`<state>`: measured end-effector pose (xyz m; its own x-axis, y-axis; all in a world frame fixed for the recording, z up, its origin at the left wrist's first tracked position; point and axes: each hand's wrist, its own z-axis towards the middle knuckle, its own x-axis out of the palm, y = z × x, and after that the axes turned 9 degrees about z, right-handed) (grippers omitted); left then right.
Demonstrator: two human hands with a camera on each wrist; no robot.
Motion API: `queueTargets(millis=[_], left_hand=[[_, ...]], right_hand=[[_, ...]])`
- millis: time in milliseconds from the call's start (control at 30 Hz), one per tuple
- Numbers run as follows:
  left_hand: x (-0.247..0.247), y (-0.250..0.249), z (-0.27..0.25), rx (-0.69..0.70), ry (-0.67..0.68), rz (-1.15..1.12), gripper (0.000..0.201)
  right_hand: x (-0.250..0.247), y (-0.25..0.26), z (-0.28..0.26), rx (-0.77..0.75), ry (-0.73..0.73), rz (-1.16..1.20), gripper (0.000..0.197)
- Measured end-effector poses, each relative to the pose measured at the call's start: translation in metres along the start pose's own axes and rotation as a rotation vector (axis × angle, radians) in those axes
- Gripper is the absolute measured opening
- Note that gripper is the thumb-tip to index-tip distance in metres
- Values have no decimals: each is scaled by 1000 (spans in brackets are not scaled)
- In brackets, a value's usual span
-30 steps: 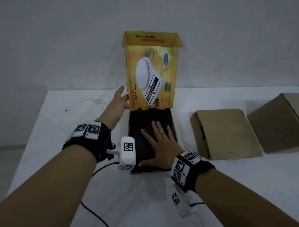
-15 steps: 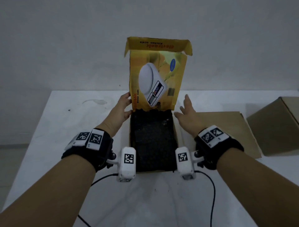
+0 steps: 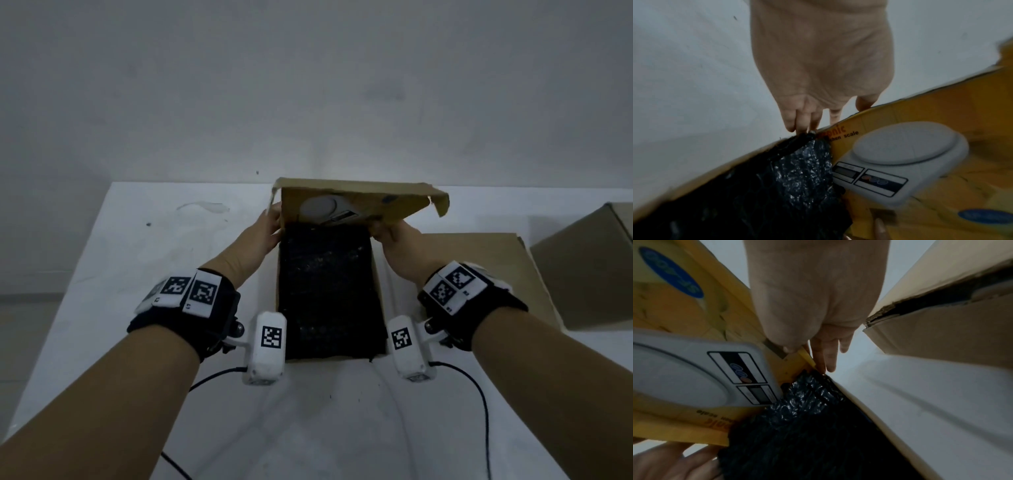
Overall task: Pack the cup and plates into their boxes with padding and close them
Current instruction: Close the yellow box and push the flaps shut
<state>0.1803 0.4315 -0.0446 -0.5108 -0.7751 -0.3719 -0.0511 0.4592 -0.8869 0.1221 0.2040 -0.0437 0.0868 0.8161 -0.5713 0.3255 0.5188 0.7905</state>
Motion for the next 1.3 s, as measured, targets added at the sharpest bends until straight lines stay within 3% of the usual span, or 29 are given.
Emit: queueTargets(millis=[100, 200, 233, 333, 400, 600, 800, 900, 1000, 1167, 1300], left_hand=[[-5, 2, -5, -19, 9, 46, 59], [-7, 2, -9, -96, 71, 29, 57], [-6, 3, -10, -98, 64, 67, 58], [-2, 8, -14, -65, 24, 111, 63], [2, 12, -19, -56, -25, 86, 64], [9, 17, -30, -25, -122, 149, 60], [6, 22, -44, -63, 13, 209, 67], [6, 24, -51, -67, 52, 281, 76], [14, 26, -58, -53, 20, 321, 78], [25, 26, -63, -29, -34, 367, 77], [27, 26, -65, -41, -24, 402, 81]], right_hand=[[-1, -8, -6, -32, -6, 87, 21], [5, -13, -13, 195, 88, 572, 26], [5, -17, -14, 182, 127, 515, 26], [-3, -24, -19, 16, 142, 28, 39], [-9, -23, -23, -13, 146, -46, 36], [-7, -21, -36, 106, 104, 208, 35], [4, -21, -41, 145, 17, 67, 27], [2, -16, -47, 182, 97, 64, 32], [-5, -14, -55, 248, 197, 148, 38], [-1, -20, -71, 287, 110, 186, 11], [-1, -17, -82, 354, 131, 116, 15]])
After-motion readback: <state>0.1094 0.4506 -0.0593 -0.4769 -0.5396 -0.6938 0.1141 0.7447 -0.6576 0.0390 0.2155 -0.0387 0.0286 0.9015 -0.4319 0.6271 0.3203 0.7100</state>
